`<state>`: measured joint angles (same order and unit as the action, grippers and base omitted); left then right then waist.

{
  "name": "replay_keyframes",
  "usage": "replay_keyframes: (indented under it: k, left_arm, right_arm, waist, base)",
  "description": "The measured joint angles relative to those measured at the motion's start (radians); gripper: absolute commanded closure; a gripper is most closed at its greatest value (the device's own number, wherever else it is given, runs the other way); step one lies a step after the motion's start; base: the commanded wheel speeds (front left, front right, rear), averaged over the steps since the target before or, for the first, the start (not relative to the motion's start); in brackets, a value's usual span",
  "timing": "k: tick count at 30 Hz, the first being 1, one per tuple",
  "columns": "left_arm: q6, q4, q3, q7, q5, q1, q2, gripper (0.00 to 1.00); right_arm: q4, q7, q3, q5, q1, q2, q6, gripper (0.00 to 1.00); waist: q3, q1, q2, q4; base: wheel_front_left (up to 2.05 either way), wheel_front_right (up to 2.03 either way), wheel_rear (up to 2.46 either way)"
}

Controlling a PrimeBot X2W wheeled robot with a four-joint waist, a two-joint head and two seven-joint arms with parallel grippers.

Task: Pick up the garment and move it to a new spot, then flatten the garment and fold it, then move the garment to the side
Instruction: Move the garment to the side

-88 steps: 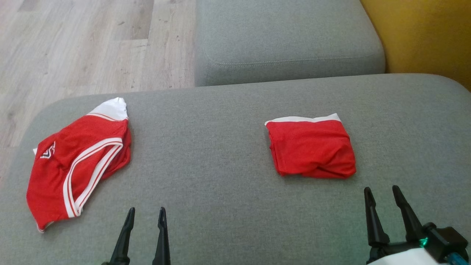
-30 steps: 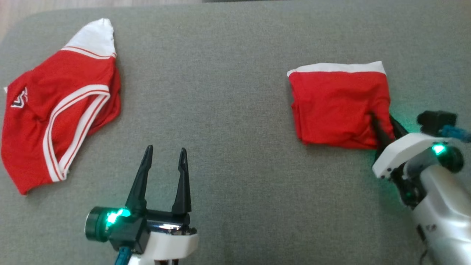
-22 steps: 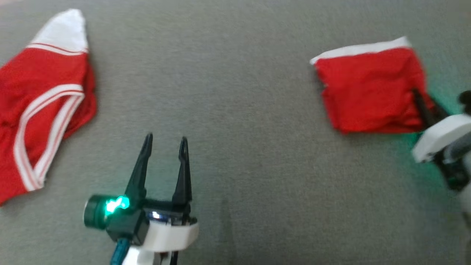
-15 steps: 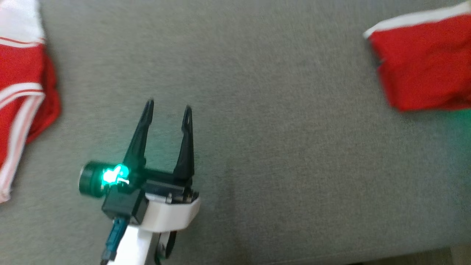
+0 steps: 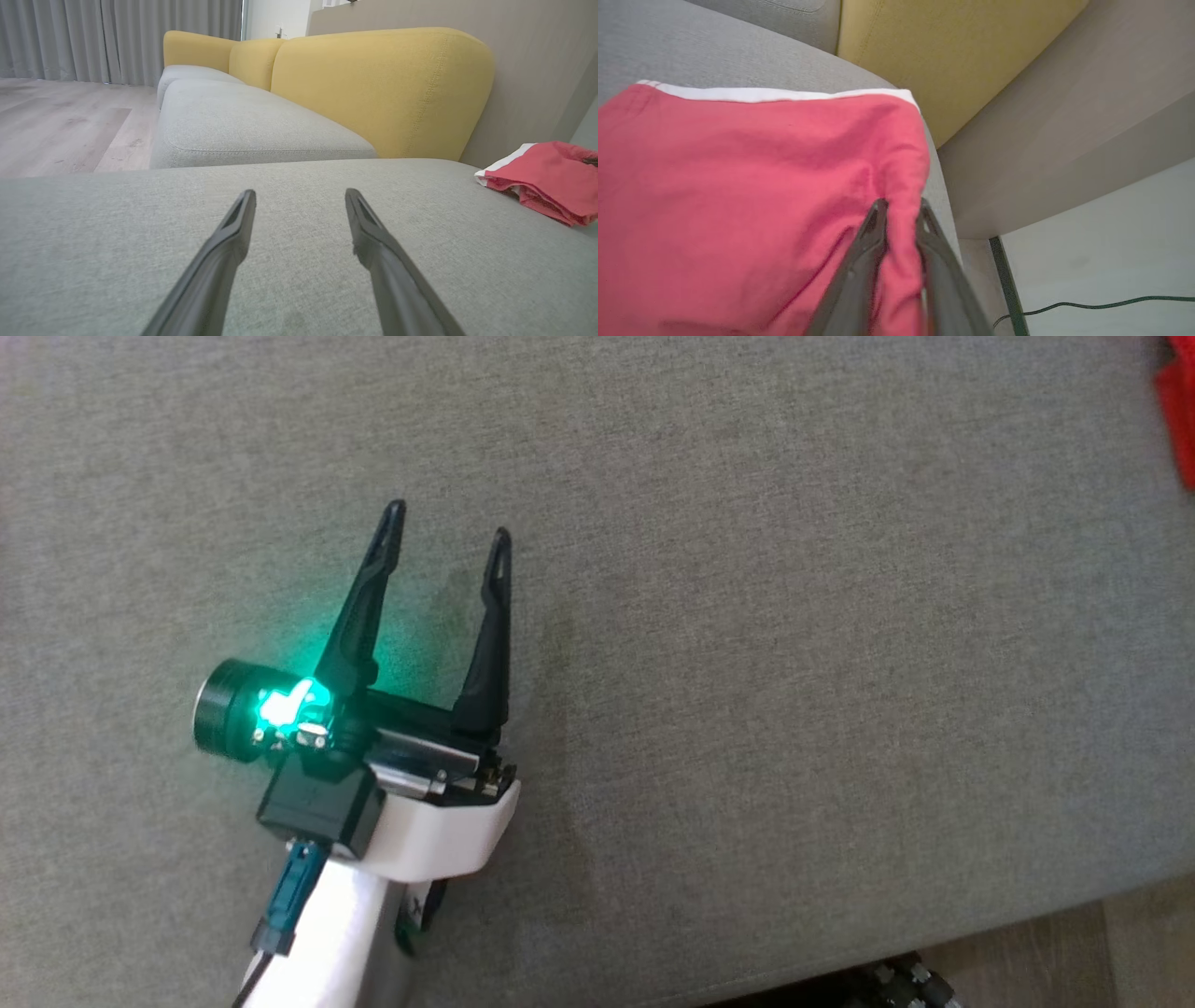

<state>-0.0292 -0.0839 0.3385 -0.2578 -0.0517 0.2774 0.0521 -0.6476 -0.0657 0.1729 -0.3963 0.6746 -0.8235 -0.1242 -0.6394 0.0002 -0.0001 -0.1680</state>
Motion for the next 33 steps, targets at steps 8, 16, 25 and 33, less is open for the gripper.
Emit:
replay_keyframes:
  k: [8, 16, 25, 33]
  left_arm:
    - [0.002, 0.02, 0.004, 0.0, -0.002, 0.009, 0.0, 0.0]
    - [-0.025, 0.069, 0.006, 0.0, -0.047, -0.064, 0.0, 0.0]
    - [-0.029, 0.152, -0.013, 0.0, -0.09, -0.165, 0.0, 0.0]
    - [-0.034, 0.176, -0.056, 0.0, -0.108, -0.297, 0.0, 0.0]
  right_arm:
    - [0.03, -0.036, -0.153, 0.213, -0.004, 0.122, 0.0, 0.0]
    - [0.121, -0.079, -0.118, 0.241, -0.174, 0.385, 0.0, 0.0]
    - [0.113, -0.182, -0.012, 0.146, -0.343, 0.572, 0.0, 0.0]
    - [0.328, -0.183, -0.014, 0.149, -0.576, 0.677, 0.0, 0.0]
  waist:
    - [0.038, -0.0002, 0.0, 0.02]
    - [0.167, -0.0003, 0.0001, 0.058]
    - [0.341, -0.0005, 0.0001, 0.118]
    - [0.521, -0.0005, 0.0001, 0.178]
  base:
    - [0.0, 0.0, 0.0]
    - [0.0, 0.0, 0.0]
    - [0.0, 0.0, 0.0]
    - [0.0, 0.0, 0.0]
